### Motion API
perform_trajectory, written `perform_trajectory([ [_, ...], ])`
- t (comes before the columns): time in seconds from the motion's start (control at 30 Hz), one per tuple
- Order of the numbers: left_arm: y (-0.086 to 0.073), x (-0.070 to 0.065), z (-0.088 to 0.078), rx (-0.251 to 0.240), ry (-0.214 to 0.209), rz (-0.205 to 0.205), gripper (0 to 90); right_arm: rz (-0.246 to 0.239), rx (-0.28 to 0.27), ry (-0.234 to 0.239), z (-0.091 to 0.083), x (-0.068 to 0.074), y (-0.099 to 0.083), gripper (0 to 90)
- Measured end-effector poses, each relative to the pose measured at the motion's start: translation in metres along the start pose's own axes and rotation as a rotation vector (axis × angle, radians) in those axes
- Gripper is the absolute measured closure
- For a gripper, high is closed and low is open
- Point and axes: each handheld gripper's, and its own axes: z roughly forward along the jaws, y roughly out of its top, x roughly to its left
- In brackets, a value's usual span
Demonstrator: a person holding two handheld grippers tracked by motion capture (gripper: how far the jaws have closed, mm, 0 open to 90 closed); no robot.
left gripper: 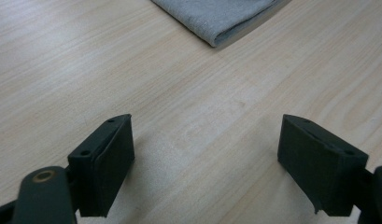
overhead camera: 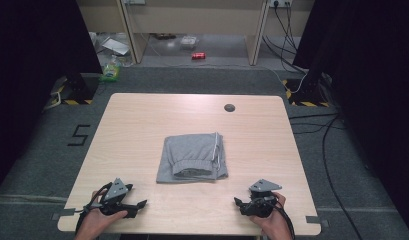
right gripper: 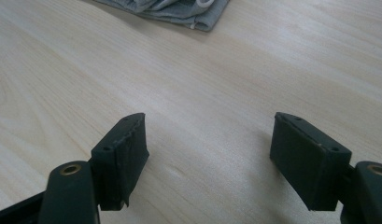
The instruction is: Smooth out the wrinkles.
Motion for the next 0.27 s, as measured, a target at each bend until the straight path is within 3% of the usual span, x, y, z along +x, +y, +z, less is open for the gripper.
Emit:
perform_trajectory([
  [0.27,-0.0001,0.0004,-0.0001,-0.001,-0.003,0.001,18.1,-0.005,0.000,-0.002,0.0004,-0.0001,0.0003,26.9],
])
